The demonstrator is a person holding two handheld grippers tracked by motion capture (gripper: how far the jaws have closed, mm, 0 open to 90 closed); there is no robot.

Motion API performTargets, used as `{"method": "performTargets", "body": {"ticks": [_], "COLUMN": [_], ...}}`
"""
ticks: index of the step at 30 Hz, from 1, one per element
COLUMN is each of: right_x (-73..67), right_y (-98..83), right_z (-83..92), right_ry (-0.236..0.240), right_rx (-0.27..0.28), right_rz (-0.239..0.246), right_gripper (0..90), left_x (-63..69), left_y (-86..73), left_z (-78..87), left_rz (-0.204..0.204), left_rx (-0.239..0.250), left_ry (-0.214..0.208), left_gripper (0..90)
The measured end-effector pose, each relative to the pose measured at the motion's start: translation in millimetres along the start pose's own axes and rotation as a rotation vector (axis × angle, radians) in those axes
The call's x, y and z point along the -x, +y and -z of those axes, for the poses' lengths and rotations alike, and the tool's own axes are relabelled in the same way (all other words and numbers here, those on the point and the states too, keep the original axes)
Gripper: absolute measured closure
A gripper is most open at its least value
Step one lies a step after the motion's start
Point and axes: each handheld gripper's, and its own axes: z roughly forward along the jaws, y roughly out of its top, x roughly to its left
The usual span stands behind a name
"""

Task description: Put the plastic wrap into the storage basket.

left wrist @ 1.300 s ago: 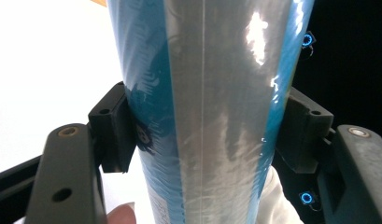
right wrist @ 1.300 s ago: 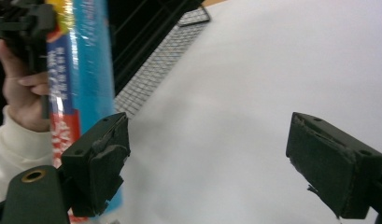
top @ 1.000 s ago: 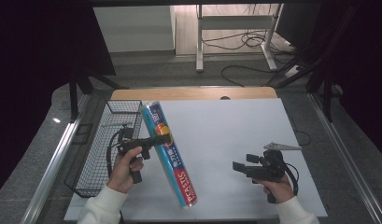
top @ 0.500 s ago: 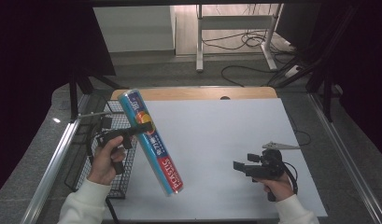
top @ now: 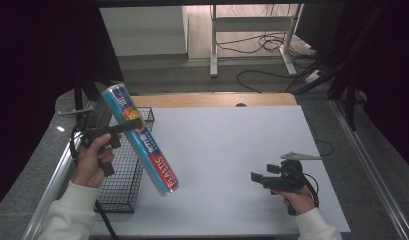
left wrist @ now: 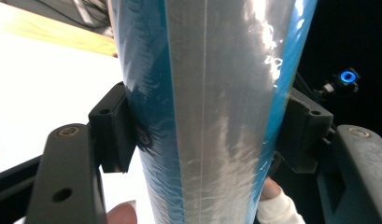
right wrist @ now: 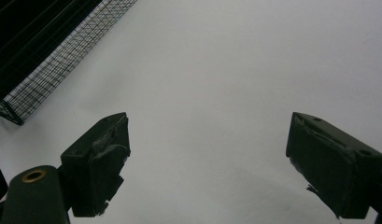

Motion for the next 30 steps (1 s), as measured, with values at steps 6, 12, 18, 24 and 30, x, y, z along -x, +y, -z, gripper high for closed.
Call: {"method": "performTargets", "body": {"ticks": [6, 12, 18, 24, 30], "right_x": [0.4, 1.7, 2.7, 3.8, 3.7], "right_y": [-0.6, -0.7, -1.0, -1.5, -1.7], "right_z": [-0.3, -0.8, -2.6, -2.5, -3.6], "right_ry": [-0.007, -0.024, -0.040, -0.046, -0.045], "right_rx": [-0.006, -0.015, -0.033, -0.033, -0.034], "right_rz": [-0.004, -0.021, -0.032, -0.034, -0.036], "right_gripper": [13.8, 13.8, 13.7, 13.8, 13.8], "left_x": [-6.0, -14.7, -23.6, -29.3, -36.3], "left_y": [12.2, 21.6, 30.8, 36.8, 34.2], "left_z": [15.8, 30.0, 44.2, 60.5, 75.5], "left_rz": [0.010, 0.019, 0.021, 0.009, 0.004], "left_rx": [0.030, 0.043, 0.051, 0.030, 0.023], "left_ry": [0.048, 0.089, 0.135, 0.161, 0.186], "left_gripper": [32.0, 32.0, 32.0, 32.0, 32.0]}}
